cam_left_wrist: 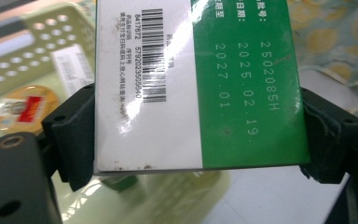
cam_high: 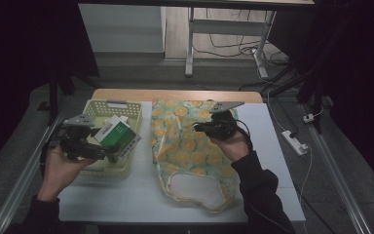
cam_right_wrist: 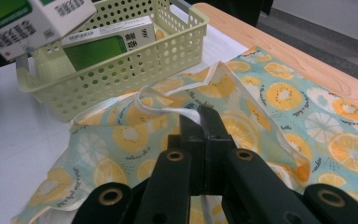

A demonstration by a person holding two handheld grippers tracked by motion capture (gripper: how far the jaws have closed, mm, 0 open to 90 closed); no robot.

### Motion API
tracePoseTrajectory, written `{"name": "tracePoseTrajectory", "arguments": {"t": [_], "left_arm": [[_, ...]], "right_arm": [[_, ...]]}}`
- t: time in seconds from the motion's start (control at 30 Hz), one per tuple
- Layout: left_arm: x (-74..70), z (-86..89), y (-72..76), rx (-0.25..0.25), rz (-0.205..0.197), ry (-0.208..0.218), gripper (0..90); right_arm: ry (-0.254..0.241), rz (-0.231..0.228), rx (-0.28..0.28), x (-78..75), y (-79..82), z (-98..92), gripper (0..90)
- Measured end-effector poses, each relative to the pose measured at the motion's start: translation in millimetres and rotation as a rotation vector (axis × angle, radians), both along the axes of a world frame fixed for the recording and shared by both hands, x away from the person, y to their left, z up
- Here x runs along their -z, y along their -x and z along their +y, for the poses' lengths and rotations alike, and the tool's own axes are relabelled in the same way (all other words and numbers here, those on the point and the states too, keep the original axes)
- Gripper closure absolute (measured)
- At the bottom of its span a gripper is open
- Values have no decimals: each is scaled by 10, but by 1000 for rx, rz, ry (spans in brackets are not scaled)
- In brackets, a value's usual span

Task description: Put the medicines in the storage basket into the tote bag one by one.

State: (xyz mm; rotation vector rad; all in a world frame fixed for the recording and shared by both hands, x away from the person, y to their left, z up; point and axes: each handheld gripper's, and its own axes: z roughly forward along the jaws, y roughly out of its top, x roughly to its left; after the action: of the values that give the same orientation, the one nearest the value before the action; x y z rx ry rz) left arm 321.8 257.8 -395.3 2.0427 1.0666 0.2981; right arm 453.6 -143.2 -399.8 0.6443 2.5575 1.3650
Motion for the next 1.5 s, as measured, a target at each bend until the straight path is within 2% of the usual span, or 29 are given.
{"name": "tracePoseTrajectory", "arguments": {"t": [0.2,0.67,0.87,1.03,1.17,1.5], "left_arm": [[18,-134,54,43,0,12,148],[83,-618,134,157,-12,-13,148],[143,-843,117,207,-1,-6,148],[173,-1012,88,238,-7,-13,149],[247,-1177,44,277,12,-22,148],[357,-1429,-16,323,38,-37,148]], "right_arm": [[1,1,2,8,-7,-4,896],[-5,2,1,8,-3,-9,896],[-4,1,1,11,-2,-9,896],[-5,1,0,8,1,-11,895],[-5,1,-1,10,0,-10,896],[-4,2,-4,18,7,3,896]]}}
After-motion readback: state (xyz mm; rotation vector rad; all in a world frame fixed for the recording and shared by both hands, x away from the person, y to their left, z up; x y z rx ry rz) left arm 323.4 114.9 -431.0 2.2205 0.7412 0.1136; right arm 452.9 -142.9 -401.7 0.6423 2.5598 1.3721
